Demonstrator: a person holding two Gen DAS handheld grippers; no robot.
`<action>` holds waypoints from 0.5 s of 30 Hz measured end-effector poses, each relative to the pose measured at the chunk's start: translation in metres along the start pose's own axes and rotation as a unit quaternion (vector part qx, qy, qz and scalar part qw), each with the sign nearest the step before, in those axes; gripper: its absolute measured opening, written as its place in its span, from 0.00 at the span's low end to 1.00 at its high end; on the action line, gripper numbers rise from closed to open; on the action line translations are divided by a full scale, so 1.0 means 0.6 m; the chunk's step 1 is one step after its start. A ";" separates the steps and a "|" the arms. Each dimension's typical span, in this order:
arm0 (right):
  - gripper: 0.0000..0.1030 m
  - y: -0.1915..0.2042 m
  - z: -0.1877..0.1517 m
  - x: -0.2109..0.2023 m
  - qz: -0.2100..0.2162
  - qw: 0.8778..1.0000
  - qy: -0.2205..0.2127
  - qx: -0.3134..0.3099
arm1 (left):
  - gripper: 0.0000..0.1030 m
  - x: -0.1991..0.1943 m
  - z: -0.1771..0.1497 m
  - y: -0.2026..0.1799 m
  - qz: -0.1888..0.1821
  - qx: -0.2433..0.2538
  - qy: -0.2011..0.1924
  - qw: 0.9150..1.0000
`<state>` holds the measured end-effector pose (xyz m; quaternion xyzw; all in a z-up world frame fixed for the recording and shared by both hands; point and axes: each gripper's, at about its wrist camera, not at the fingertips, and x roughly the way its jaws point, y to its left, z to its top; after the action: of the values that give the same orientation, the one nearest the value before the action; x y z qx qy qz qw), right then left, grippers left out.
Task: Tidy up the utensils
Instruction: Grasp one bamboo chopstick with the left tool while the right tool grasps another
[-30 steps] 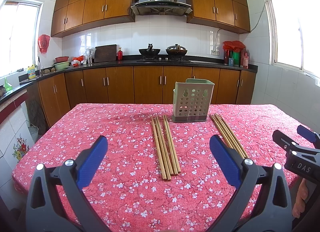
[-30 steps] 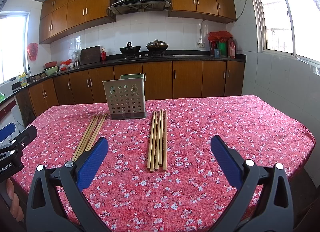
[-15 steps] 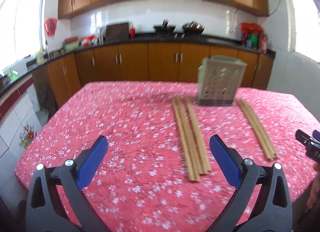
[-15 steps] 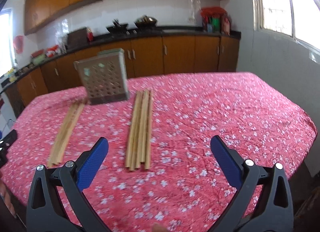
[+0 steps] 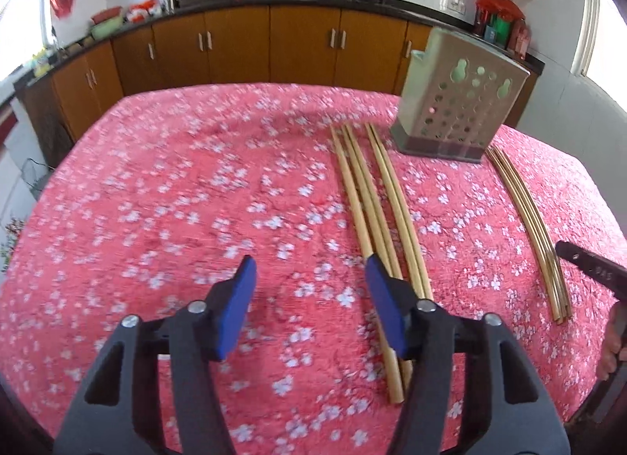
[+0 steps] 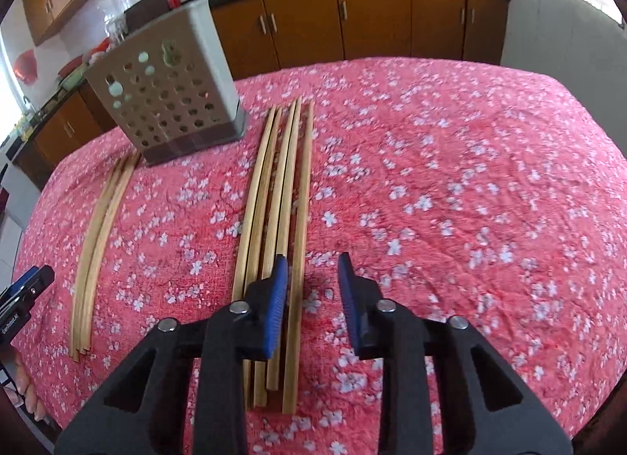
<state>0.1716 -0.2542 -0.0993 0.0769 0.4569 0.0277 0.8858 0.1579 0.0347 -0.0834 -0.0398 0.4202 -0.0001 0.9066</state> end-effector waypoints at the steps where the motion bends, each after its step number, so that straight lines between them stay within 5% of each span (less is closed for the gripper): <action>1: 0.10 0.001 -0.001 0.001 -0.010 1.000 -0.010 -0.006 | 0.47 0.003 -0.001 -0.002 -0.005 0.000 0.004 1.000; 8: 0.07 -0.017 -0.002 -0.015 -0.033 0.999 -0.020 0.009 | 0.27 0.021 0.001 -0.020 -0.035 0.009 0.024 0.999; 15: 0.08 -0.006 -0.008 -0.032 -0.038 0.999 -0.026 0.007 | 0.24 0.026 -0.001 -0.031 -0.038 0.022 0.032 0.999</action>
<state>0.1567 -0.2593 -0.0873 0.0668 0.4369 -0.0109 0.8970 0.1685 0.0153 -0.0945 -0.0365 0.4467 -0.0453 0.8928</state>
